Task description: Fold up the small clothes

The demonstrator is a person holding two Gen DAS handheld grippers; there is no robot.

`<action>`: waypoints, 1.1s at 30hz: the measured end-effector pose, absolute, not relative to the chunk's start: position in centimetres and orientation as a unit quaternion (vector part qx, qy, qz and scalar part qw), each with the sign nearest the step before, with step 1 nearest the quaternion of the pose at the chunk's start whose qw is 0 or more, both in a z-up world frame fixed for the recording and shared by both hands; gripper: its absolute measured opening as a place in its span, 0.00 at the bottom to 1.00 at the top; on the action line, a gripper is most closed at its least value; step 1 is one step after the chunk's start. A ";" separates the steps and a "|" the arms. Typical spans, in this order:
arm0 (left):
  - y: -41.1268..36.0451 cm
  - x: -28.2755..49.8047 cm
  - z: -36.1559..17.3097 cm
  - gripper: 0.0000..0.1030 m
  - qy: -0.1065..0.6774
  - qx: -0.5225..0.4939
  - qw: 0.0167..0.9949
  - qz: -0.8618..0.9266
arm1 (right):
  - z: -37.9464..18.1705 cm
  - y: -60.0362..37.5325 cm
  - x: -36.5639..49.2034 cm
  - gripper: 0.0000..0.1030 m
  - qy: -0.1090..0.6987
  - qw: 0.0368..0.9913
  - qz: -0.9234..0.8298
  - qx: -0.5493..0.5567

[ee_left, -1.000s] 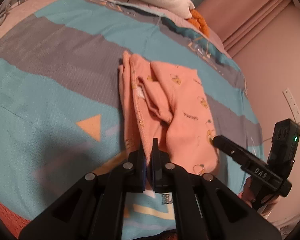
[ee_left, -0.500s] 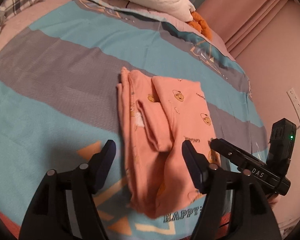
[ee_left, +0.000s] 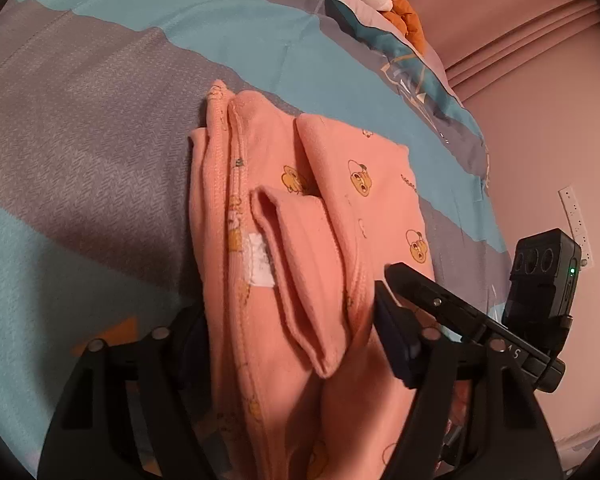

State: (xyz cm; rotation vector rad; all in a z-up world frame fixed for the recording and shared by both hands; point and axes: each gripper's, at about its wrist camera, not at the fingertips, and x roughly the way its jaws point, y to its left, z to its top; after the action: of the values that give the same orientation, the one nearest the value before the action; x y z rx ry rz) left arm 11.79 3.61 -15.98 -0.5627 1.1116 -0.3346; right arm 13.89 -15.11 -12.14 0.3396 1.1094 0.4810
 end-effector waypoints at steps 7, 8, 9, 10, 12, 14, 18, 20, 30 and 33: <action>2.2 11.2 -14.3 0.28 0.509 -0.226 0.818 -0.144 | -11.2 -14.6 13.6 0.25 0.503 0.820 0.229 0.146; 1.9 11.0 -13.8 0.27 0.504 -0.221 0.823 -0.143 | -10.6 -14.6 13.4 0.24 0.497 0.825 0.230 0.138; 1.7 10.8 -13.1 0.27 0.497 -0.215 0.828 -0.144 | -10.0 -14.6 13.2 0.23 0.489 0.830 0.232 0.131; 1.5 10.7 -12.6 0.27 0.490 -0.210 0.833 -0.147 | -9.6 -14.6 13.2 0.23 0.484 0.834 0.233 0.128; 1.1 10.4 -11.5 0.27 0.478 -0.205 0.840 -0.152 | -8.4 -15.1 13.0 0.23 0.468 0.843 0.235 0.122; 0.6 10.1 -10.1 0.27 0.461 -0.203 0.849 -0.160 | -7.1 -15.7 12.9 0.23 0.452 0.852 0.235 0.119; -0.5 10.0 -8.4 0.28 0.439 -0.197 0.859 -0.175 | -4.9 -17.4 12.6 0.23 0.422 0.869 0.231 0.115; -1.4 10.1 -7.8 0.28 0.430 -0.193 0.863 -0.182 | -4.3 -17.9 12.5 0.23 0.412 0.876 0.226 0.110; -5.3 11.8 -9.2 0.28 0.444 -0.181 0.857 -0.190 | -5.6 -20.8 13.0 0.23 0.416 0.883 0.188 0.112; -5.9 12.6 -10.4 0.28 0.456 -0.174 0.853 -0.185 | -6.5 -21.1 13.2 0.23 0.427 0.879 0.180 0.112</action>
State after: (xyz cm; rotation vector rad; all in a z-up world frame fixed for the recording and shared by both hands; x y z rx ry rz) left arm 12.60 -5.94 -10.40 -0.3661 0.9600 -0.3884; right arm 13.22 -21.13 -6.52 0.2344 0.8900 0.3761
